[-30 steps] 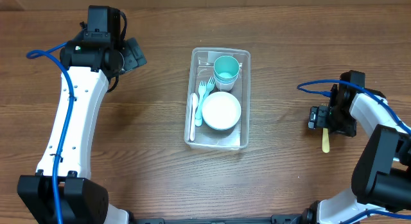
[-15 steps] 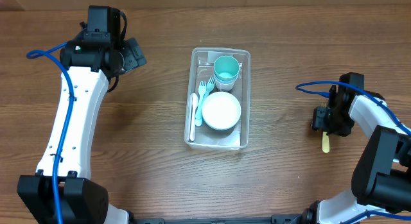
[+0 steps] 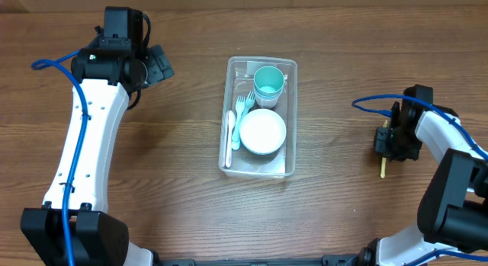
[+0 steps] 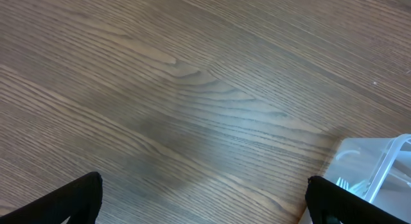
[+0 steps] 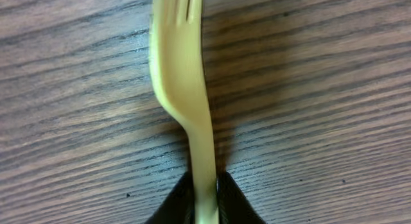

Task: Pack container
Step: 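Carry the yellow fork into the container and release it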

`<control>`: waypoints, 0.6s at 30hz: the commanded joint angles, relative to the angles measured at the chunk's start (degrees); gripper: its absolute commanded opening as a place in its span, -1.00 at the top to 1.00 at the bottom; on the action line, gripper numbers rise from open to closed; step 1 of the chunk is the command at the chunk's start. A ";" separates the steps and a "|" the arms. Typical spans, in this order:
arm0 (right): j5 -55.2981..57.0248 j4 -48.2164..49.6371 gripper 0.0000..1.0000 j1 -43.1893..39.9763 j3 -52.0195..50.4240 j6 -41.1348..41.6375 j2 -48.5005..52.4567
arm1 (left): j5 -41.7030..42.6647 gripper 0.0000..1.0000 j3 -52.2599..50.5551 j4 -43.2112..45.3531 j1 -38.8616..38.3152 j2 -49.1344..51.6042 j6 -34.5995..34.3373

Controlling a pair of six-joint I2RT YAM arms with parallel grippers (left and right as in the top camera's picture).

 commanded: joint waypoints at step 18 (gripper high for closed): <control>-12.74 -17.59 0.92 7.21 21.97 7.13 -2.34 | -0.15 -1.00 0.61 0.02 -0.04 -0.42 -0.57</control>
